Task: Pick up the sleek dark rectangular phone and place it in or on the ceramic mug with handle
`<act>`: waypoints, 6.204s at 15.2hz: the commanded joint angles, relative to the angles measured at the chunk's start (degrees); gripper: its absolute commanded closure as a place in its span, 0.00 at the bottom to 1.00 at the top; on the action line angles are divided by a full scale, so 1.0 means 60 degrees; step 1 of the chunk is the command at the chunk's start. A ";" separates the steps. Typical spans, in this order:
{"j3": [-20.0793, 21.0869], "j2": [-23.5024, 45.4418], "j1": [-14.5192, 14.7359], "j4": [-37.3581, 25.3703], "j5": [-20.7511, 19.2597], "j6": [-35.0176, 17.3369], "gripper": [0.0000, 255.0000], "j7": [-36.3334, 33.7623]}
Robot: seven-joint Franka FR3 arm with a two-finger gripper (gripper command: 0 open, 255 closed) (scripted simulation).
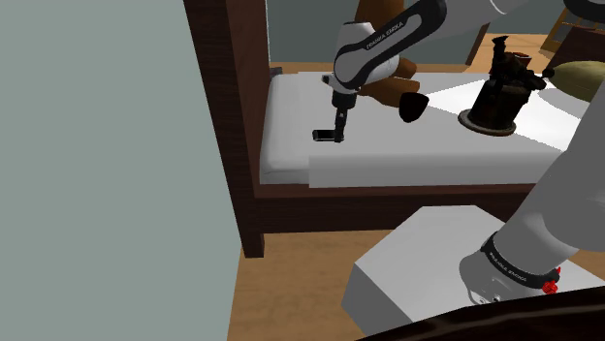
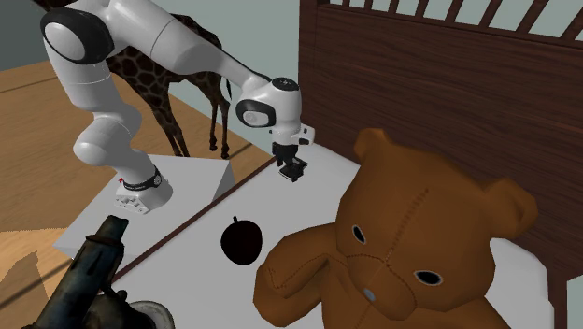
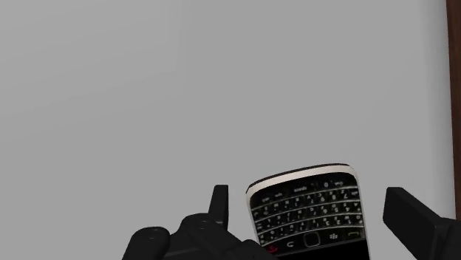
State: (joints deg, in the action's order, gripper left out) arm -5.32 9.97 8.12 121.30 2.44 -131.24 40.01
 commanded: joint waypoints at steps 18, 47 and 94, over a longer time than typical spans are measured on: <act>-0.0017 -0.0550 0.0013 -0.0399 -0.0090 0.0944 1.00 -0.0072; -0.0441 -0.1985 -0.0390 -0.1939 -0.0293 0.3923 1.00 0.0611; -0.3197 -0.1603 -0.2722 -0.0647 -0.0235 0.2334 0.00 0.5743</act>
State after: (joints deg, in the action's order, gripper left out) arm -24.49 0.34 -8.20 117.42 1.03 -117.24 74.47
